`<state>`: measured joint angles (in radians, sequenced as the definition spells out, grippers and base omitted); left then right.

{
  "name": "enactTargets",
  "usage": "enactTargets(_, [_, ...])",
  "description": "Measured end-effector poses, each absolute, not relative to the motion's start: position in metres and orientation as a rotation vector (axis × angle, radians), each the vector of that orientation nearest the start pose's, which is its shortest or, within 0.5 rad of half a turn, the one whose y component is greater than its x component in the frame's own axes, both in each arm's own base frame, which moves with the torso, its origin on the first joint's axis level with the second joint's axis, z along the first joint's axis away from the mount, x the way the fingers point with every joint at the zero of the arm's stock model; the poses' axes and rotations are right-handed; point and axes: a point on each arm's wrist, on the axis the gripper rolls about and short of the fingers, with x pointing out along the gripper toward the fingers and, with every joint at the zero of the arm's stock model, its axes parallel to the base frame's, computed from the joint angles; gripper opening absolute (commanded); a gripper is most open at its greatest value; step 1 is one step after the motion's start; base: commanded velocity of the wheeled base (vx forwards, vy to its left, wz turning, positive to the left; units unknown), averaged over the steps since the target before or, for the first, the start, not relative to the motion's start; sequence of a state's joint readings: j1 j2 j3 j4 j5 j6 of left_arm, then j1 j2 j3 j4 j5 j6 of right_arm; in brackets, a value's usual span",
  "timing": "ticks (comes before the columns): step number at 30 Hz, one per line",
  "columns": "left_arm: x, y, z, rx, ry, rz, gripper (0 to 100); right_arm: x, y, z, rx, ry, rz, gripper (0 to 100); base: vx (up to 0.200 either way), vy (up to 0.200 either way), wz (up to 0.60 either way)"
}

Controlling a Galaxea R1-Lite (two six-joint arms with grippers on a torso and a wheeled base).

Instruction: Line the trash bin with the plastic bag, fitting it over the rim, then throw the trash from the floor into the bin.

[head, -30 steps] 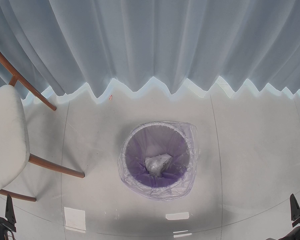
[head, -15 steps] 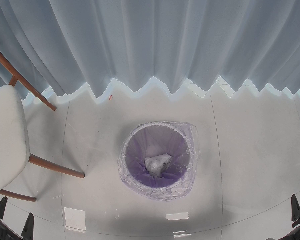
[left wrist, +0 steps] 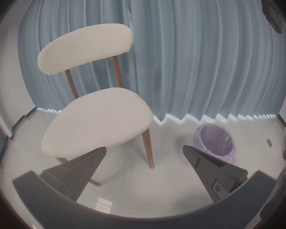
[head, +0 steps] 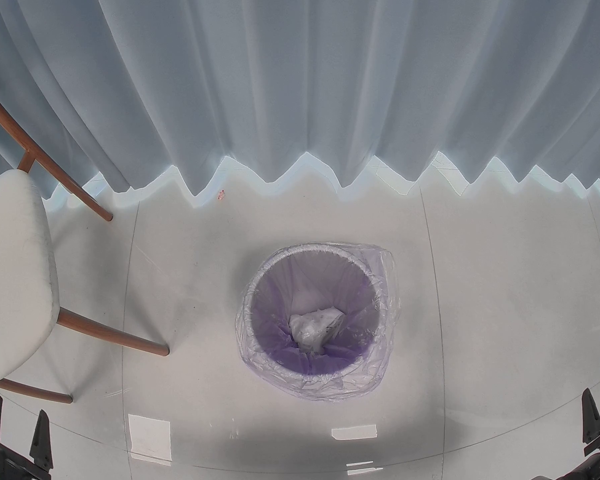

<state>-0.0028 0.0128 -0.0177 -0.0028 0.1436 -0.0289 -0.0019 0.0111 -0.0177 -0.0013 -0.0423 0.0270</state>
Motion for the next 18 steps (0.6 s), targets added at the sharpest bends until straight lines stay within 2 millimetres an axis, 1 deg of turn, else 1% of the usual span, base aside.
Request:
enactTargets(3, [-0.0232,0.0012,0.0803,-0.008,-0.001,0.044,100,-0.0233,-0.0005,0.0808,0.015,-0.008,-0.027,100,0.000,0.000,0.00])
enactTargets(6, [-0.0231,0.0000,0.0795,0.008,0.006,-0.010,100,-0.0233,0.0000,0.0808,0.001,-0.008,-0.005,100,0.000,0.000,0.00])
enactTargets(18, [-0.0231,-0.0002,0.0794,0.011,0.007,-0.017,100,-0.0232,-0.0001,0.0808,0.000,-0.007,-0.007,100,0.000,0.000,0.00])
